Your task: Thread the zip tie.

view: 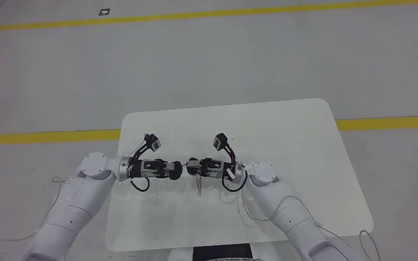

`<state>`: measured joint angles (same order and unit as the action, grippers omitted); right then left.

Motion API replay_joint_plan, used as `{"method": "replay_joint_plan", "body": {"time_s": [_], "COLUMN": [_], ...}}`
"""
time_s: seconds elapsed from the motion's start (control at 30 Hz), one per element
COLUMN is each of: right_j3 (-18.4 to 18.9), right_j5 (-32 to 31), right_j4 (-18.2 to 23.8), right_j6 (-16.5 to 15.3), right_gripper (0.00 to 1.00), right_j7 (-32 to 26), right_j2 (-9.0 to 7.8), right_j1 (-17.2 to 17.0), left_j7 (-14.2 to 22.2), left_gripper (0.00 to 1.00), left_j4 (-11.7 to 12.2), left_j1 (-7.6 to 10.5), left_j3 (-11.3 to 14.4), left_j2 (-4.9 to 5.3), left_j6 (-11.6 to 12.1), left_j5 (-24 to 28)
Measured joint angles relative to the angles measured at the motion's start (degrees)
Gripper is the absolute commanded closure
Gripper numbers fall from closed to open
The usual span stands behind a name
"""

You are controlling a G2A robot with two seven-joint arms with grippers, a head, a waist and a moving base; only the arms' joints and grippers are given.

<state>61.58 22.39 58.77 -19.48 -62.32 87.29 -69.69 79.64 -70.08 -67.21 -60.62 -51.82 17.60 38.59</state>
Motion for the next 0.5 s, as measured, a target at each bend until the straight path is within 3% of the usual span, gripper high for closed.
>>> {"method": "replay_joint_plan", "body": {"time_s": [0.5], "right_j3": [1.45], "right_j5": [-1.68], "right_j4": [1.98], "right_j6": [0.0], "right_gripper": [1.0], "right_j7": [2.57], "right_j2": [0.52], "right_j1": [-1.7], "left_j7": [0.0], "left_gripper": [0.85], "left_j4": [0.0], "left_j1": [0.0], "left_j3": [0.0], "left_j2": [0.0], "left_j6": [0.0], "left_j5": [0.0]}}
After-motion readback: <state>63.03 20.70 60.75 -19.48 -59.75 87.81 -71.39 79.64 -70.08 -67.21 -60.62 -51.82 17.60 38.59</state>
